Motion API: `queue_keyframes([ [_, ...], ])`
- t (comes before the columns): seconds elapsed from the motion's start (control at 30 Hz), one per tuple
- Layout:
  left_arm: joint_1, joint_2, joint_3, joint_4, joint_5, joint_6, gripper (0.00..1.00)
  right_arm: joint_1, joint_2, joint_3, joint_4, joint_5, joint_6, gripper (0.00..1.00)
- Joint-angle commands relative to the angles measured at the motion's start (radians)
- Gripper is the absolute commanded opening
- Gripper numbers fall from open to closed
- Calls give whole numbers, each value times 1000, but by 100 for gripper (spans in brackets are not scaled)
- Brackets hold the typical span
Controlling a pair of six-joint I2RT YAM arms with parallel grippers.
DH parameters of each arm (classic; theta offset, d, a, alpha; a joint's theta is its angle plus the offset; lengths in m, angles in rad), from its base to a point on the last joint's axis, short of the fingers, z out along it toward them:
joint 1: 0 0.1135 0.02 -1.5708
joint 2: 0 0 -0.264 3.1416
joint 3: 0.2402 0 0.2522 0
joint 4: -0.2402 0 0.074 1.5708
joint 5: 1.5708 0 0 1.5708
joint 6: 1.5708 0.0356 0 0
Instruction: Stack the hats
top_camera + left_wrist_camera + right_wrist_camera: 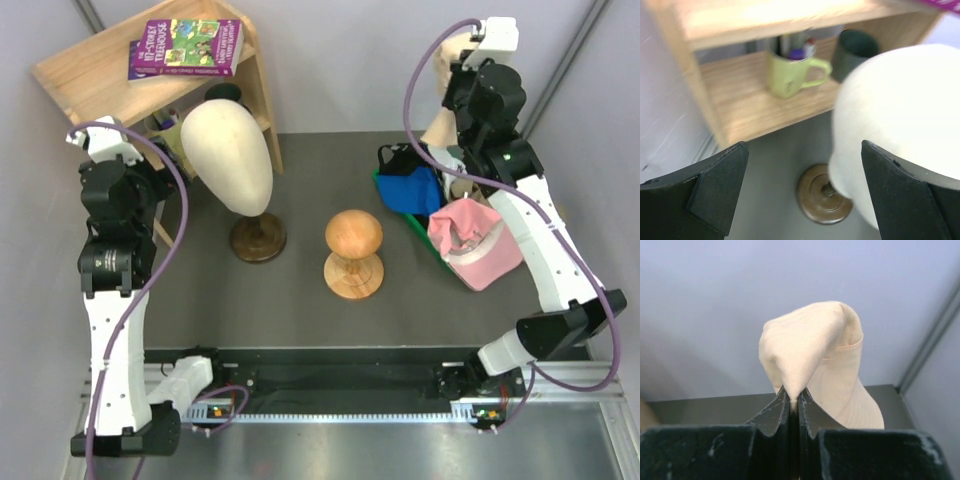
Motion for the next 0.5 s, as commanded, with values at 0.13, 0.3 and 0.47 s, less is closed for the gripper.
queue_keyframes([
  [0.13,-3,22,65,118,195,-37,99,208,-15,99,209,-251,156,0],
  [0.3,-3,11,91,115,330,-101,98,316,22,153,357,-387,325,0],
  [0.47,-3,-7,84,147,513,-268,96,374,35,151,483,-456,487,0],
])
